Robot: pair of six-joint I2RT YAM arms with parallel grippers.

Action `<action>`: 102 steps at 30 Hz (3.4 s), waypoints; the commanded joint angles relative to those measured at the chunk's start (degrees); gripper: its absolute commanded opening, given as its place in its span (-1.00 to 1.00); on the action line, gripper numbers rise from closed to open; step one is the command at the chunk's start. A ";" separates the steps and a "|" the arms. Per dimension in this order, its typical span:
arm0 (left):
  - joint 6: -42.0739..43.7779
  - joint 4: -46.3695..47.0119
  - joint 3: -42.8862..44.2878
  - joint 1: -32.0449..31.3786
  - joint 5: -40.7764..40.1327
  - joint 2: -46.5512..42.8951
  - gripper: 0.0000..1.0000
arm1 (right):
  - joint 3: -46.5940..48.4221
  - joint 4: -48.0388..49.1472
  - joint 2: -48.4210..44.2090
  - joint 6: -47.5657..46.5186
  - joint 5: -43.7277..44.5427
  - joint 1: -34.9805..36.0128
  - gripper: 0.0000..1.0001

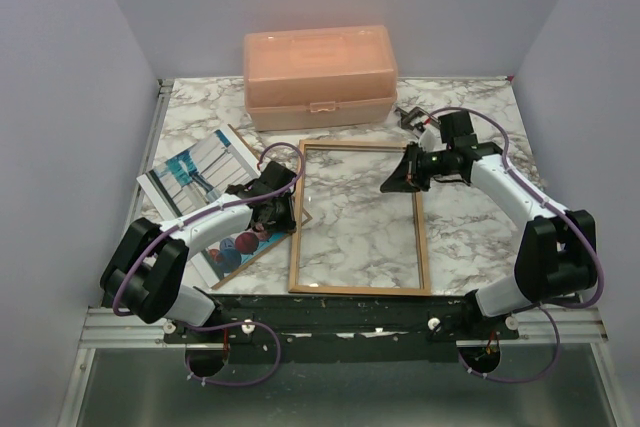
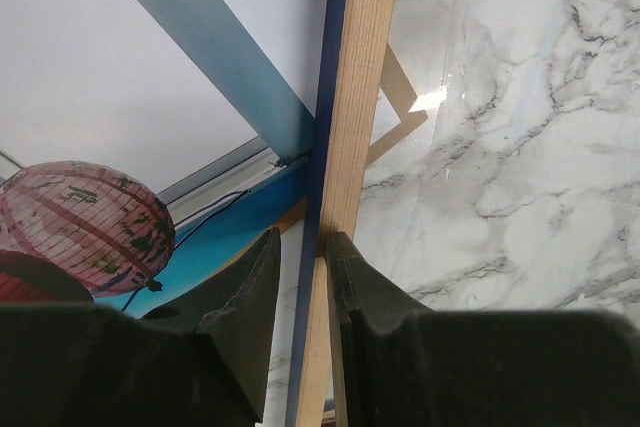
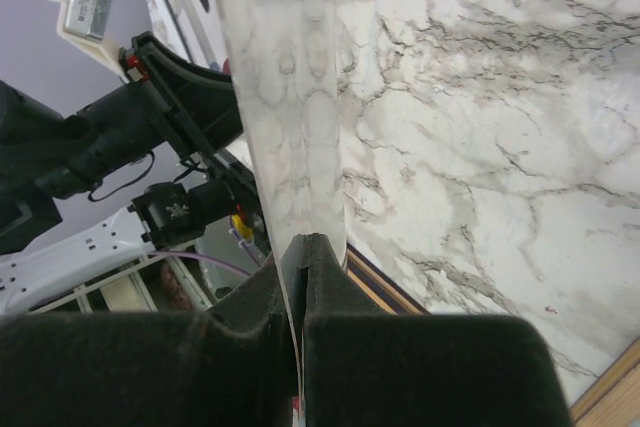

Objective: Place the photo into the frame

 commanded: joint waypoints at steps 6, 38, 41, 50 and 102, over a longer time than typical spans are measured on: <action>1.19 -2.25 -0.98 -0.21 -2.05 2.92 -0.48 | -2.77 -3.46 2.88 -4.49 4.86 0.93 -0.98; 1.10 -2.59 -0.28 -0.71 -1.98 4.46 -0.50 | -5.02 -0.18 7.71 -7.15 14.10 0.87 0.41; 1.12 -2.65 -0.19 -0.71 -2.01 4.57 -0.50 | -5.61 0.44 7.45 -7.08 14.16 0.88 0.58; 1.11 -2.69 0.15 -0.74 -1.90 5.17 -0.51 | -6.38 1.55 6.69 -6.79 15.37 0.97 0.86; 1.37 1.16 -1.54 -0.77 2.52 3.05 -0.34 | -2.39 -5.57 0.82 -5.39 32.65 1.09 1.00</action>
